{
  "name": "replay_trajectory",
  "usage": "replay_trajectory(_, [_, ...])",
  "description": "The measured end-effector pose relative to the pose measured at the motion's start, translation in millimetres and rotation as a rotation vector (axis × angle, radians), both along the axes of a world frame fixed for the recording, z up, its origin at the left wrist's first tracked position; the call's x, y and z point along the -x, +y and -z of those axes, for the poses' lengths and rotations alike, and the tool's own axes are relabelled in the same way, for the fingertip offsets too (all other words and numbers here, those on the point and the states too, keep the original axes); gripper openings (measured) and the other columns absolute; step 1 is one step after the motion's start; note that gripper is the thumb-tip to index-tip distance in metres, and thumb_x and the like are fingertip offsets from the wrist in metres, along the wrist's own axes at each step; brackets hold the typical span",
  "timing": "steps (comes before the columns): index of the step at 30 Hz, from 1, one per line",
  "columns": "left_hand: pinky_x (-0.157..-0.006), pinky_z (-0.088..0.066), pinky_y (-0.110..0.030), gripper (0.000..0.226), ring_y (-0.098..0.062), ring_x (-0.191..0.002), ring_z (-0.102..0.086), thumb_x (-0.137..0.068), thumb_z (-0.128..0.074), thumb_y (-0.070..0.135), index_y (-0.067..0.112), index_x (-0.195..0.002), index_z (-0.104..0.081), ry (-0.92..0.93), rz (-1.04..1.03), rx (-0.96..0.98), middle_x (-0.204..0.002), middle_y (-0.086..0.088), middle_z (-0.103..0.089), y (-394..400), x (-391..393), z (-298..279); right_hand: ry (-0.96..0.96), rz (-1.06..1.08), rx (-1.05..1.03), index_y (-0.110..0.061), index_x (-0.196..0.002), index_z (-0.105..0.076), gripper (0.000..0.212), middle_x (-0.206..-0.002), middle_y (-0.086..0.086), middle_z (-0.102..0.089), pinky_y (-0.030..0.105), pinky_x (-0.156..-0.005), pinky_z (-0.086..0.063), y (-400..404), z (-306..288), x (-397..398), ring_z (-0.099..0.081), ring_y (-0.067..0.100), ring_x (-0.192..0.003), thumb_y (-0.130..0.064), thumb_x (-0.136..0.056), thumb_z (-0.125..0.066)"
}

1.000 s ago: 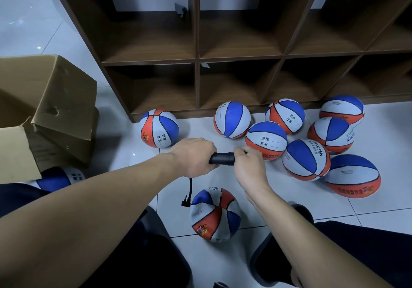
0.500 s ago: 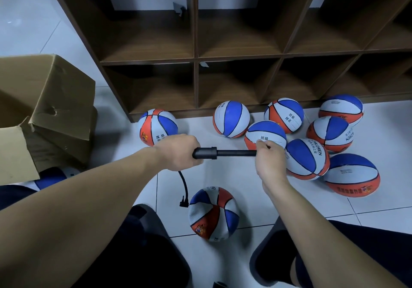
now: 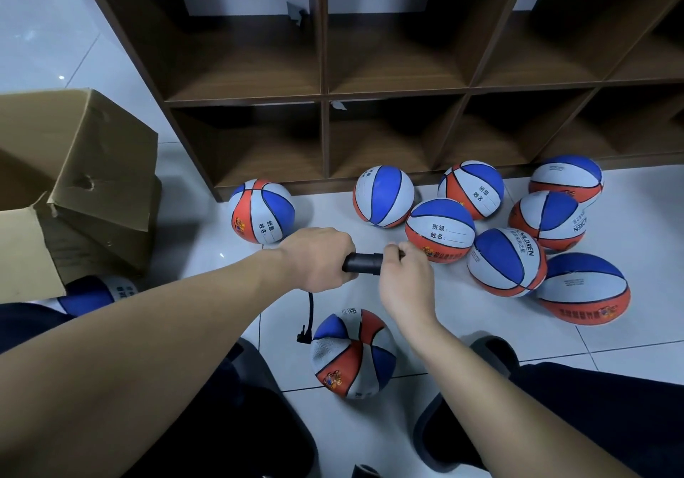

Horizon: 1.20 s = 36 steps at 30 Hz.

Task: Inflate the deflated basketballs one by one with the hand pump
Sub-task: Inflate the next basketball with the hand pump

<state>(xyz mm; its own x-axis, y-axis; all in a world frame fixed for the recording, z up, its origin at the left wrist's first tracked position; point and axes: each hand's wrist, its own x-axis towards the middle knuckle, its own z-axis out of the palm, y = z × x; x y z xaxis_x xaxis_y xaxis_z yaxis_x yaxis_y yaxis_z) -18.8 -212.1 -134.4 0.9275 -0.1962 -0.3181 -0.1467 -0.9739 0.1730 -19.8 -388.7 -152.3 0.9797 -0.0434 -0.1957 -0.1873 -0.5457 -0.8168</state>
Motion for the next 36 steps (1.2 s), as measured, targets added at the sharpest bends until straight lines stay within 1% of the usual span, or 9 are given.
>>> replay_trajectory(6, [-0.052, -0.037, -0.030, 0.030, -0.018, -0.063, -0.059, -0.100, -0.062, 0.050, 0.025, -0.083, -0.065, 0.002, 0.017, 0.002, -0.071, 0.003, -0.062, 2, -2, 0, 0.020, -0.029, -0.040, -0.015, -0.076, -0.049, 0.037, -0.074, 0.000, -0.054, 0.040, -0.065, -0.041, -2, 1, -5, -0.050, 0.019, -0.069, -0.029, -0.110, -0.046])
replay_trajectory(10, [-0.053, -0.039, -0.030, 0.031, -0.020, -0.064, -0.061, -0.099, -0.062, 0.050, 0.026, -0.081, -0.063, -0.008, 0.015, 0.020, -0.071, 0.003, -0.063, 3, -4, 1, 0.035, -0.065, -0.054, -0.015, -0.073, -0.046, 0.037, -0.069, -0.001, -0.049, 0.037, -0.061, -0.038, -7, 0, -12, -0.046, 0.019, -0.065, -0.027, -0.108, -0.047])
replay_trajectory(13, [-0.056, -0.048, -0.033, 0.031, -0.021, -0.065, -0.063, -0.099, -0.063, 0.050, 0.025, -0.081, -0.064, 0.016, -0.010, 0.035, -0.071, 0.003, -0.063, 11, -5, 4, 0.034, -0.059, -0.040, -0.014, -0.072, -0.044, 0.036, -0.066, 0.000, -0.044, 0.037, -0.060, -0.034, -14, -2, -20, -0.041, 0.021, -0.064, -0.023, -0.106, -0.048])
replay_trajectory(16, [-0.065, -0.058, -0.039, 0.032, -0.022, -0.069, -0.066, -0.100, -0.064, 0.054, 0.026, -0.085, -0.067, 0.055, -0.058, 0.027, -0.073, 0.002, -0.065, 26, -5, 7, 0.033, 0.045, -0.052, -0.012, -0.070, -0.042, 0.035, -0.066, 0.003, -0.041, 0.038, -0.063, -0.034, -28, -1, -34, -0.037, 0.022, -0.066, -0.022, -0.103, -0.051])
replay_trajectory(20, [-0.063, -0.054, -0.036, 0.035, -0.021, -0.068, -0.064, -0.100, -0.064, 0.053, 0.027, -0.077, -0.060, 0.053, -0.093, 0.007, -0.071, 0.003, -0.063, 40, -3, 9, 0.034, 0.124, -0.045, -0.001, -0.076, -0.051, 0.035, -0.068, 0.011, -0.049, 0.040, -0.066, -0.045, -42, 5, -43, -0.044, 0.024, -0.067, -0.025, -0.102, -0.054])
replay_trajectory(24, [-0.062, -0.056, -0.036, 0.034, -0.022, -0.066, -0.065, -0.099, -0.061, 0.050, 0.027, -0.074, -0.060, 0.029, -0.104, 0.024, -0.068, 0.004, -0.063, 37, -2, 9, 0.025, 0.158, -0.066, -0.008, -0.070, -0.045, 0.036, -0.065, 0.002, -0.045, 0.038, -0.066, -0.040, -38, 4, -40, -0.041, 0.023, -0.065, -0.021, -0.102, -0.053])
replay_trajectory(28, [-0.056, -0.050, -0.033, 0.036, -0.021, -0.062, -0.062, -0.100, -0.059, 0.050, 0.025, -0.075, -0.060, -0.001, -0.076, 0.034, -0.067, 0.004, -0.062, 22, -1, 9, -0.006, 0.170, -0.035, -0.013, -0.067, -0.040, 0.035, -0.063, 0.001, -0.045, 0.039, -0.061, -0.035, -21, -6, -24, -0.039, 0.023, -0.063, -0.016, -0.101, -0.050])
replay_trajectory(33, [-0.051, -0.039, -0.030, 0.034, -0.019, -0.061, -0.060, -0.101, -0.059, 0.049, 0.024, -0.079, -0.062, -0.015, -0.048, 0.029, -0.069, 0.004, -0.062, 9, -1, 5, -0.011, 0.122, -0.049, -0.015, -0.068, -0.041, 0.036, -0.065, 0.001, -0.045, 0.040, -0.057, -0.032, -4, -10, -9, -0.040, 0.021, -0.062, -0.015, -0.103, -0.048])
replay_trajectory(36, [-0.052, -0.036, -0.031, 0.034, -0.020, -0.061, -0.058, -0.100, -0.060, 0.048, 0.023, -0.077, -0.059, -0.031, -0.027, 0.015, -0.069, 0.003, -0.060, 0, 0, 6, 0.018, 0.092, -0.045, -0.012, -0.072, -0.047, 0.034, -0.071, 0.003, -0.052, 0.038, -0.056, -0.034, 1, -5, -5, -0.046, 0.022, -0.066, -0.020, -0.104, -0.048])
